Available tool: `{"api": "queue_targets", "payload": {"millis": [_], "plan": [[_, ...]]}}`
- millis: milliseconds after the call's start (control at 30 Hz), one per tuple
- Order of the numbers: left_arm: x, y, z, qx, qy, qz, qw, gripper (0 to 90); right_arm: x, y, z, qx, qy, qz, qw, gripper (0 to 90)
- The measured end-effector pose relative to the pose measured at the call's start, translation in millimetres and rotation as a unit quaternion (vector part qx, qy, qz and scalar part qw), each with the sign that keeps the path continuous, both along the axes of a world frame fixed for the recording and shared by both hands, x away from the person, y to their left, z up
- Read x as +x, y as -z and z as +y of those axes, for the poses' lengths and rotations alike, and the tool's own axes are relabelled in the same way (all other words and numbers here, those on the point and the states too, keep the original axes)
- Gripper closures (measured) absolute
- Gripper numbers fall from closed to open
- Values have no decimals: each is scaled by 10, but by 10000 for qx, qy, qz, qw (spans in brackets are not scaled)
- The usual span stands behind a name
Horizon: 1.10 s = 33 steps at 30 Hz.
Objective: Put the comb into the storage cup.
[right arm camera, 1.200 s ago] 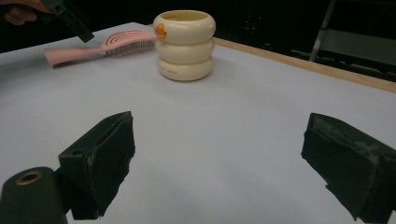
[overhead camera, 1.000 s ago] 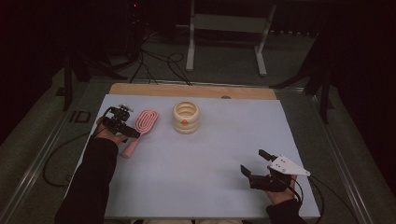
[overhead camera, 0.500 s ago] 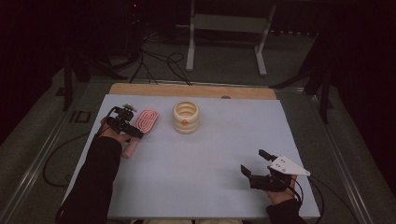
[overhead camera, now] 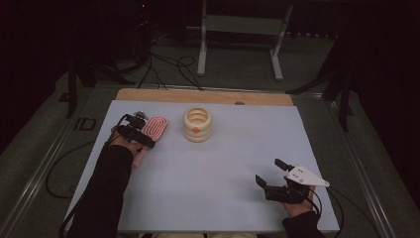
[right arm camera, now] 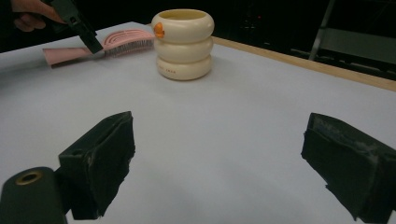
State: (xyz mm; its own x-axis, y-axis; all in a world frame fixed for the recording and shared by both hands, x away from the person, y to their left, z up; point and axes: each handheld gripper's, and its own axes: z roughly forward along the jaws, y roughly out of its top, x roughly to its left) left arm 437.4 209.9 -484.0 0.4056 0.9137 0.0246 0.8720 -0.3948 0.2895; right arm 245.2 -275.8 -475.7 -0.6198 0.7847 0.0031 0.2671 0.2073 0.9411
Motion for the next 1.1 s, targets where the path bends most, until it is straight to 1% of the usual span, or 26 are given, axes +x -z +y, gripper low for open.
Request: {"api": "queue_targets", "payload": {"millis": [133, 233, 333, 367, 400, 500, 567, 600, 633, 667, 700, 733, 767, 800, 833, 867, 1000, 1100], "plan": [[16, 20, 1, -71, -88, 71, 9999, 85, 2, 1, 1, -3, -4, -7, 10000, 93], [21, 30, -6, -97, -76, 99, 9999, 96, 1, 1, 0, -8, -4, -5, 10000, 93], [24, 43, -20, -54, -85, 108, 9999, 132, 2, 1, 0, -1, -1, 1, 10000, 93], [28, 60, -32, -5, -91, 116, 9999, 132, 2, 1, 0, -4, -3, -5, 10000, 93], [29, 71, -37, -2, -95, 135, 9999, 158, 2, 1, -1, -5, -2, -5, 10000, 93], [32, 92, -48, 10, -78, 171, 9998, 199, 2, 2, -1, -8, 0, 0, 10000, 93], [32, 99, -56, -14, -74, 193, 9998, 271, 2, 2, -1, -7, 1, 1, 10000, 93], [33, 100, -57, -15, -75, 200, 9998, 271, 2, 2, -1, -9, 3, 0, 10000, 93], [35, 103, -56, -49, -85, 219, 9997, 300, 3, 2, -2, -13, 3, 1, 10000, 93], [35, 103, -56, -49, -85, 219, 9997, 355, 3, 2, -2, -13, 3, 1, 10000, 93], [36, 104, -53, -81, -82, 235, 9997, 355, 3, 3, -2, -19, 2, 1, 10000, 93], [38, 92, -43, -88, -96, 239, 9996, 408, 3, 4, -2, -13, 14, 8, 10000, 93], [38, 92, -43, -88, -96, 239, 9996, 438, 3, 4, -2, -13, 14, 8, 10000, 93], [38, 87, -38, -118, -107, 254, 9996, 438, 4, 5, -2, -15, 14, 8, 10000, 93], [37, 82, -34, -148, -103, 271, 9995, 461, 3, 4, 0, -13, 15, 16, 10000, 93], [36, 81, -33, -151, -103, 275, 9995, 485, 3, 5, 2, -11, 12, 22, 10000, 93], [38, 74, -33, -155, -124, 303, 9993, 520, 3, 6, 4, -16, 9, 21, 10000, 93], [43, 68, -32, -202, -158, 335, 9991, 563, 4, 9, 5, -26, 17, 33, 10000, 93]]}}
